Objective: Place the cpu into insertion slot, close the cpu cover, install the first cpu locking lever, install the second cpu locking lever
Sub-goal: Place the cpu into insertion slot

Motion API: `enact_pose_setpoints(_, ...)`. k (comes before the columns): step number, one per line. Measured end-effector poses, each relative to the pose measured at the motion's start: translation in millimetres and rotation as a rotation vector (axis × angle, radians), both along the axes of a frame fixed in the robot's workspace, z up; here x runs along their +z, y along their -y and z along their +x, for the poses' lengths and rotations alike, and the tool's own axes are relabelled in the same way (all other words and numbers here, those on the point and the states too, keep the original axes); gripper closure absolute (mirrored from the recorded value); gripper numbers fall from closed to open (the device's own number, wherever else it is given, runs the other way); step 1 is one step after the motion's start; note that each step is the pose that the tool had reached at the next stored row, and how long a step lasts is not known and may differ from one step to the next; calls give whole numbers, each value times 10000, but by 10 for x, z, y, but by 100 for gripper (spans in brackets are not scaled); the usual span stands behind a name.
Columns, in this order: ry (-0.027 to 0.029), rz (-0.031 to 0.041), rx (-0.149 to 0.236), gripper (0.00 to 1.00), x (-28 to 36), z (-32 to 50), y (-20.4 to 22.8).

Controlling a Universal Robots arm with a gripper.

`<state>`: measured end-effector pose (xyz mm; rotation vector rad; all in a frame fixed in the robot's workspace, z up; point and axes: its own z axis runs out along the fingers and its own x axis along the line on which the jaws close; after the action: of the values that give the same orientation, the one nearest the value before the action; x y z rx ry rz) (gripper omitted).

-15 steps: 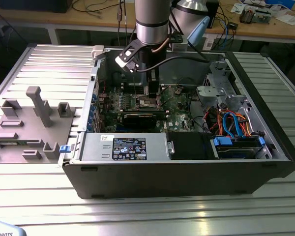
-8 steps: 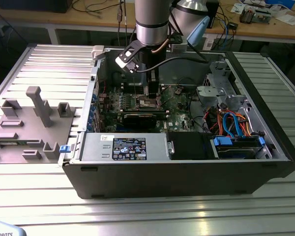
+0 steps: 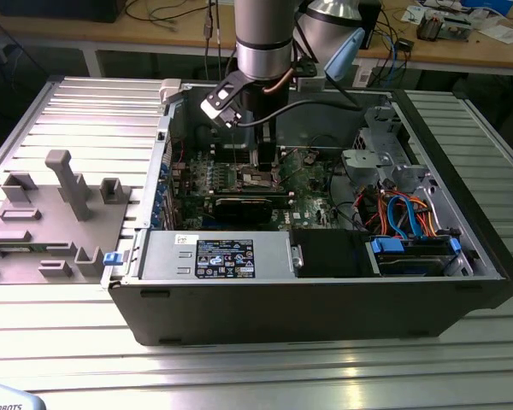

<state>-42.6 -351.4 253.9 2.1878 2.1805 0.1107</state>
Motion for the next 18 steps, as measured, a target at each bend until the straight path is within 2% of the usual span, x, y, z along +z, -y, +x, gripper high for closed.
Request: enact_pose_setpoints(18,0,-15,0,45,-53,0,0)
